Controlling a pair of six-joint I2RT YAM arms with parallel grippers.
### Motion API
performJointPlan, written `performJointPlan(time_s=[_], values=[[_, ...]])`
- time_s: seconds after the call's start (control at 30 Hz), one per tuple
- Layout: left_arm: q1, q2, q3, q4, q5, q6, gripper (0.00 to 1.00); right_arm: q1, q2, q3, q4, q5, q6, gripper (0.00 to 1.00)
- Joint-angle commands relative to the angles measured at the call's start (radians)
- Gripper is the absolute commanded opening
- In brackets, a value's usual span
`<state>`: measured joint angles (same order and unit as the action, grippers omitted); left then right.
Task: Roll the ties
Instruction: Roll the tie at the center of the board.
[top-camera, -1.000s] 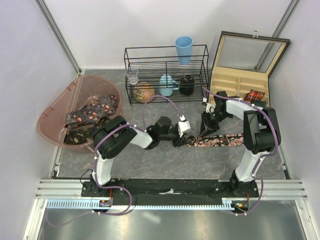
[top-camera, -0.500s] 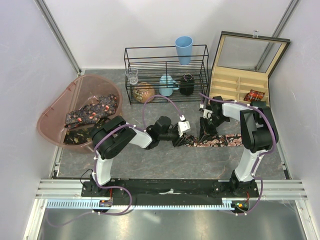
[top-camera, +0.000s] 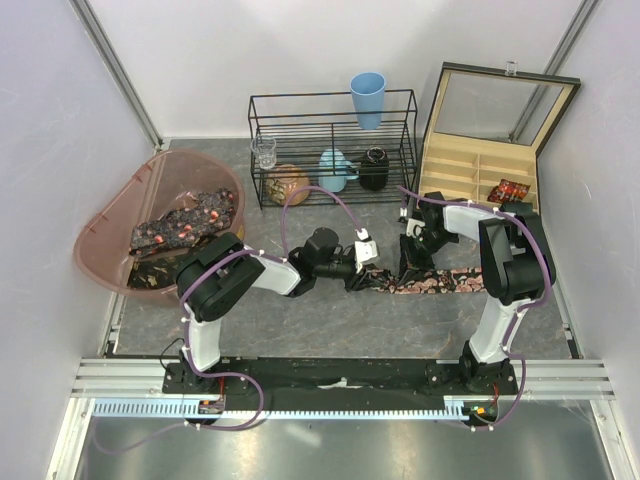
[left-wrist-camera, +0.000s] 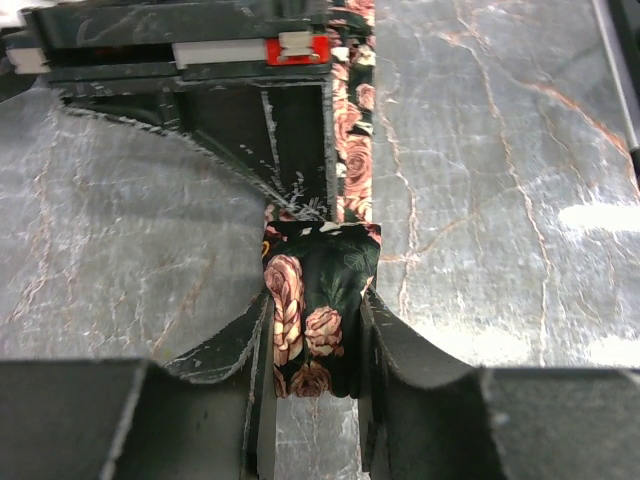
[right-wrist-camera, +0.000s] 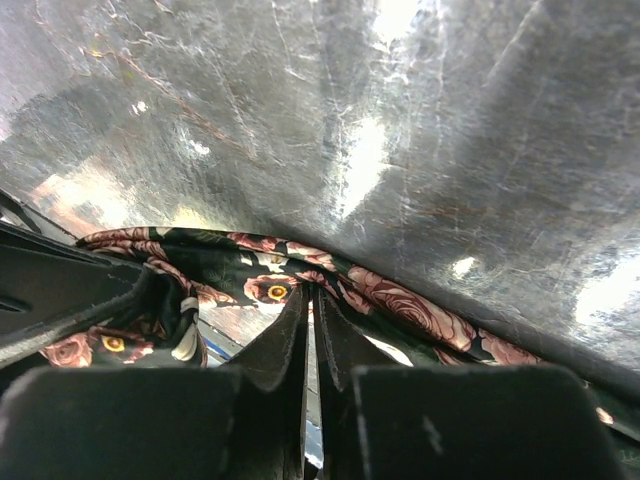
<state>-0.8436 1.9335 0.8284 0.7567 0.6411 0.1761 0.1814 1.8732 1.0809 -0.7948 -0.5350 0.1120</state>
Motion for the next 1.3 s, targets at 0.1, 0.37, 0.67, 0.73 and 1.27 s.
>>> performJointPlan(time_s=[0.1, 0.37, 0.67, 0.73, 1.27], values=[[0.001, -0.054, 0.005, -0.162, 0.003, 0.164, 0.02, 0.006, 0.043, -0.030, 0.085, 0.210, -0.031, 0.11], [-0.014, -0.050, 0.017, -0.350, -0.133, 0.266, 0.02, 0.006, 0.035, -0.027, 0.088, 0.188, -0.032, 0.12], [-0.040, -0.016, 0.055, -0.456, -0.190, 0.299, 0.02, 0.000, -0.092, 0.053, 0.063, -0.106, -0.025, 0.40], [-0.043, -0.014, 0.054, -0.458, -0.198, 0.299, 0.02, 0.001, -0.111, 0.053, 0.059, -0.143, -0.005, 0.42], [-0.048, 0.004, 0.071, -0.467, -0.215, 0.287, 0.02, 0.093, -0.051, 0.004, 0.098, -0.211, 0.037, 0.47]])
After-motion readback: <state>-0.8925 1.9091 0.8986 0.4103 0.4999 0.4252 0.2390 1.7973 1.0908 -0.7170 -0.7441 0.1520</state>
